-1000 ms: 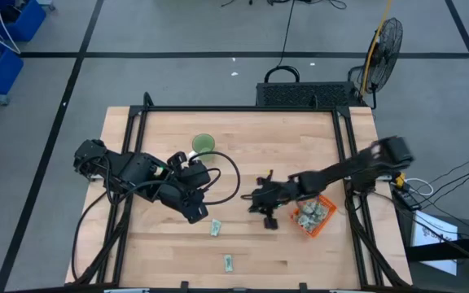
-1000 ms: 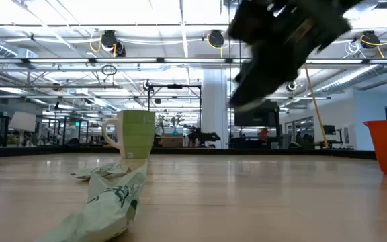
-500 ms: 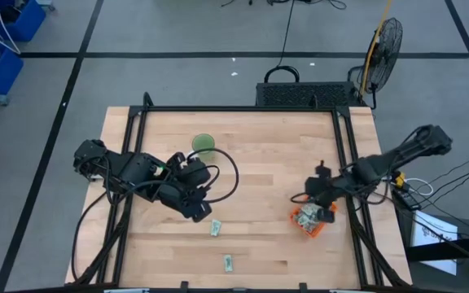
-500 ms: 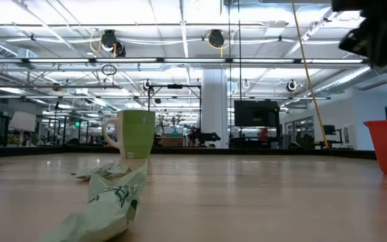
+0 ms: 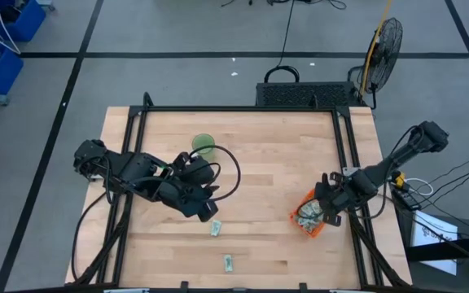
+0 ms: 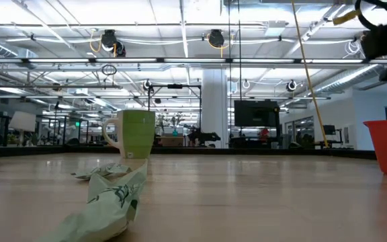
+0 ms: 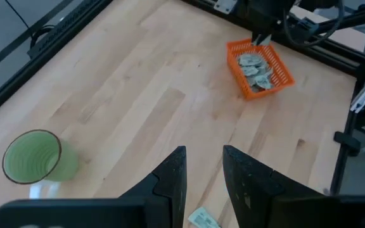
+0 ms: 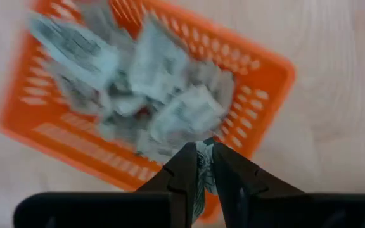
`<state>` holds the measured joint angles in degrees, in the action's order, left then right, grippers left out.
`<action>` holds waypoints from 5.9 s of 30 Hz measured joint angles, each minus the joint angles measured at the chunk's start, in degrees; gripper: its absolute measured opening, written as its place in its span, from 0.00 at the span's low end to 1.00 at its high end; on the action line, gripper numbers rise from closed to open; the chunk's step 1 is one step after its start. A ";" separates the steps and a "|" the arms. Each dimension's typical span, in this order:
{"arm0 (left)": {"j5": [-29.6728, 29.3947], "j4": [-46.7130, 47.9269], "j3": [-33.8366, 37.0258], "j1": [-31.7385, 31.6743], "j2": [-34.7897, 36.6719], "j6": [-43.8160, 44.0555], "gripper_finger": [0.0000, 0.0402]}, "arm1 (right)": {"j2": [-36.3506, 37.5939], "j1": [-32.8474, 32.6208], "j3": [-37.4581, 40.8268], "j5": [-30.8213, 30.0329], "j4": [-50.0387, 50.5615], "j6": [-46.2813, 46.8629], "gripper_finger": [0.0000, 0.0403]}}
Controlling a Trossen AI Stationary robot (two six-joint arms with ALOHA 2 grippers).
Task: Pick and place Stevia / Truvia into bins
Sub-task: Put the stevia packet into the orange basket
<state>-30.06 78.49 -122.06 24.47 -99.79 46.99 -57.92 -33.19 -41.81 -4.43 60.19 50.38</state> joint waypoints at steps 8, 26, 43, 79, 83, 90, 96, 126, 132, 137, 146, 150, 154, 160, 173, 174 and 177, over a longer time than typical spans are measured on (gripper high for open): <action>0.00 -0.28 0.00 -0.07 0.00 -0.80 0.26 | 0.03 -0.32 1.99 0.00 -4.81 -2.94 0.12; 0.11 -0.24 0.00 -0.07 0.00 -2.28 0.26 | 0.01 -0.30 1.99 -0.27 -7.93 -5.05 0.39; 20.69 2.28 0.00 0.61 -14.64 -2.39 0.26 | 0.01 4.83 1.99 -11.05 -50.79 -18.73 0.44; 32.77 -15.40 -0.20 6.44 -41.89 12.65 0.26 | 0.03 3.27 1.95 -11.77 -55.13 -13.57 0.42; 33.53 -15.36 -0.17 5.85 -41.79 12.36 0.21 | 0.01 2.23 1.95 -11.76 -55.09 -13.68 0.42; 36.31 -15.21 -0.11 4.38 -41.79 8.26 0.03 | 0.01 1.94 1.95 -11.78 -55.13 -13.96 0.42; 36.31 -15.85 0.13 3.52 -40.49 5.43 0.01 | 0.01 1.94 1.95 -11.78 -55.17 -13.98 0.42; 19.81 -69.01 -0.09 -15.18 -35.08 -4.61 0.01 | 3.55 -16.77 1.96 14.93 -12.92 33.98 0.42; 23.51 -70.99 0.00 -15.68 -39.52 -1.66 0.01 | 3.53 -19.54 1.99 12.88 -3.95 39.23 0.42; 25.51 -72.28 0.02 -14.88 -42.27 -1.68 0.02 | 3.55 -19.93 1.99 10.35 -4.64 38.52 0.42; 24.66 -70.49 0.00 -12.70 -42.80 -10.60 0.06 | 3.55 -19.91 1.99 10.11 -4.61 37.45 0.42; 24.51 -70.73 -0.02 -12.53 -42.77 -9.75 0.17 | 3.55 -19.91 1.99 10.08 -4.64 37.45 0.42; 24.05 -68.62 -0.02 -12.99 -42.75 -9.41 0.26 | 3.55 -19.91 1.99 10.08 -4.66 37.45 0.42; 31.69 -60.71 -0.07 -14.17 -37.85 -10.74 0.30 | 3.52 -19.91 1.99 9.32 -7.03 37.43 0.42; 36.59 -5.77 -0.04 -13.60 -18.41 -15.07 0.30 | 0.55 -9.34 1.99 -8.91 -45.27 -6.71 0.42; 35.33 -3.18 -0.04 -13.46 -16.29 -14.61 0.30 | -0.51 -7.18 1.99 -8.92 -50.18 -11.75 0.42; 29.95 3.24 -0.09 -12.84 -10.35 -12.18 0.30 | -4.58 -0.13 1.97 -8.74 -65.22 -24.26 0.42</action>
<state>-0.12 81.73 -122.15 11.63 -110.14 34.81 -62.49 -33.32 -39.83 -13.16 -5.04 26.12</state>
